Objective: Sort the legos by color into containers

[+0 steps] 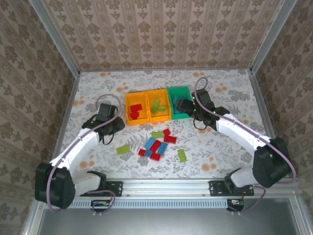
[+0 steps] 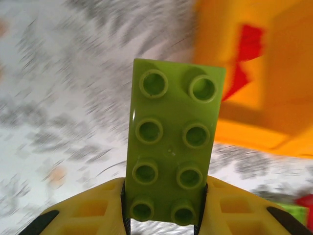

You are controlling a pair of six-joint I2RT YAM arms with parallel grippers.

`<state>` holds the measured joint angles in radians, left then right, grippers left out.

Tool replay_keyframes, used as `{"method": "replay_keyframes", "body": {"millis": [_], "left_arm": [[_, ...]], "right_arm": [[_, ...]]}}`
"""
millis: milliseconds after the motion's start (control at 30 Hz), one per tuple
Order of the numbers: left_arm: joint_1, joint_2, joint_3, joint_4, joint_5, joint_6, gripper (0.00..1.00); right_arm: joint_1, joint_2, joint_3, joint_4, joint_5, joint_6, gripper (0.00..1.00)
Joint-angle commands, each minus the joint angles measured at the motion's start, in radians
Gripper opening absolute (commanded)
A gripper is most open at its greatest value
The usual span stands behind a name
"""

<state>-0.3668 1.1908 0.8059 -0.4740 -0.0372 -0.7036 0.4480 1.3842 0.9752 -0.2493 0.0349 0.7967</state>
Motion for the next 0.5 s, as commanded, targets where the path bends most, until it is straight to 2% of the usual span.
{"method": "replay_keyframes", "body": {"millis": [0,67,133,267,467], "left_arm": [[-0.062,0.103,0.115,0.105,0.043,0.075,0.3],[-0.084,0.188,0.192,0.145,0.087,0.102,0.3],[-0.143,0.287,0.292,0.168,0.14,0.128,0.3],[-0.207,0.446,0.48,0.152,0.193,0.18,0.3],[-0.224,0.675,0.683,0.103,0.287,0.182,0.3]], "right_arm": [[-0.009,-0.053,-0.03,-0.054,0.033,0.012,0.82],[-0.009,-0.056,-0.038,-0.085,0.027,0.0,0.82],[-0.008,-0.057,-0.053,-0.128,0.028,-0.01,0.81],[0.002,-0.072,-0.103,-0.171,0.024,0.004,0.81],[0.033,-0.092,-0.172,-0.164,0.01,0.061,0.81]]}}
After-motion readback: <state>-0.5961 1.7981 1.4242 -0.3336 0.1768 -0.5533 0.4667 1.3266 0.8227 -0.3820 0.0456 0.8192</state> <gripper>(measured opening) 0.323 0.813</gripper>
